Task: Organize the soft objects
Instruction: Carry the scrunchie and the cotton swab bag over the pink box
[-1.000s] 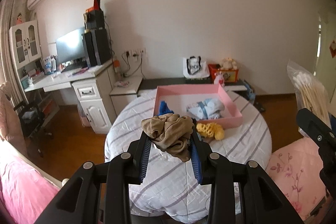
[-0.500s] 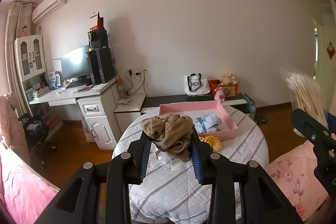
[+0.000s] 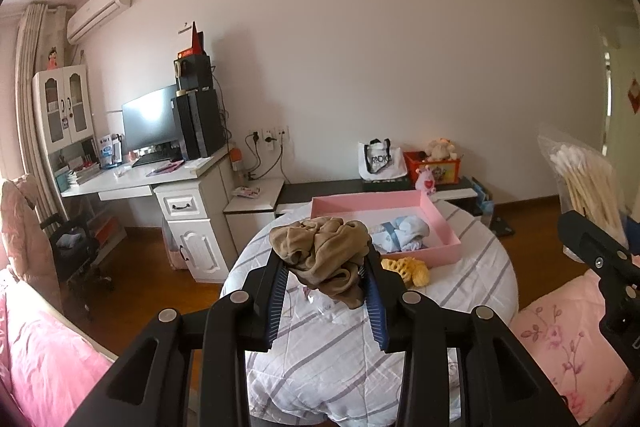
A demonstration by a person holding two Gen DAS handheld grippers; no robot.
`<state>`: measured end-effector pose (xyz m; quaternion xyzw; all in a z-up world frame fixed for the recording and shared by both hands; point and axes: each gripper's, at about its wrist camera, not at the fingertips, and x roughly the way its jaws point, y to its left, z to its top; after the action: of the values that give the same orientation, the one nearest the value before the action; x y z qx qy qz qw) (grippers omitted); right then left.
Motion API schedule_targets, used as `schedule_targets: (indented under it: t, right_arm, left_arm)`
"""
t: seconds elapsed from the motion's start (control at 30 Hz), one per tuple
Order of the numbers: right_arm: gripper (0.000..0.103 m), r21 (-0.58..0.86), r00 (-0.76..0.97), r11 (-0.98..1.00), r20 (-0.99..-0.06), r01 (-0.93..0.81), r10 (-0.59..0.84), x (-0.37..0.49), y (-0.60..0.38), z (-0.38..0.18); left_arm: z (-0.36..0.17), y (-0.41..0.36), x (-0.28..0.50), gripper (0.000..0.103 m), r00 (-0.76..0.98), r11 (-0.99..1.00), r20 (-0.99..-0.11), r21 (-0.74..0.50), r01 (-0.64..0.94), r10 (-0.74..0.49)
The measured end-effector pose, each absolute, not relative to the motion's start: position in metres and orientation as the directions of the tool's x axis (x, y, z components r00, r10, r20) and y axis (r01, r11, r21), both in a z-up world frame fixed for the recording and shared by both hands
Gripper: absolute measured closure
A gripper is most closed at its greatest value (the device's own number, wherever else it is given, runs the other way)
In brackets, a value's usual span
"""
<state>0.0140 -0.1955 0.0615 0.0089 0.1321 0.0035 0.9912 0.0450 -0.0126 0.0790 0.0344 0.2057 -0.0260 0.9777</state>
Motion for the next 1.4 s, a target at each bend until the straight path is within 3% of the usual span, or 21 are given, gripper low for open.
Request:
schedule_targets:
  t: [0.73,1.4]
  right_arm:
    - [0.049,0.042,0.918,0.999,-0.396,0.012,0.006,0.078,-0.204,0.041]
    - [0.049,0.091,0.823,0.993,-0.567,0.071,-0.007,0.187,-0.234,-0.015]
  left_arm:
    - [0.061,-0.015,0.116,0.069,0.857,0.993,-0.513,0.061,0.101,-0.056]
    - [0.014,-0.032,0.265,0.069,0.744,0.989,-0.667,0.070,0.130,-0.051]
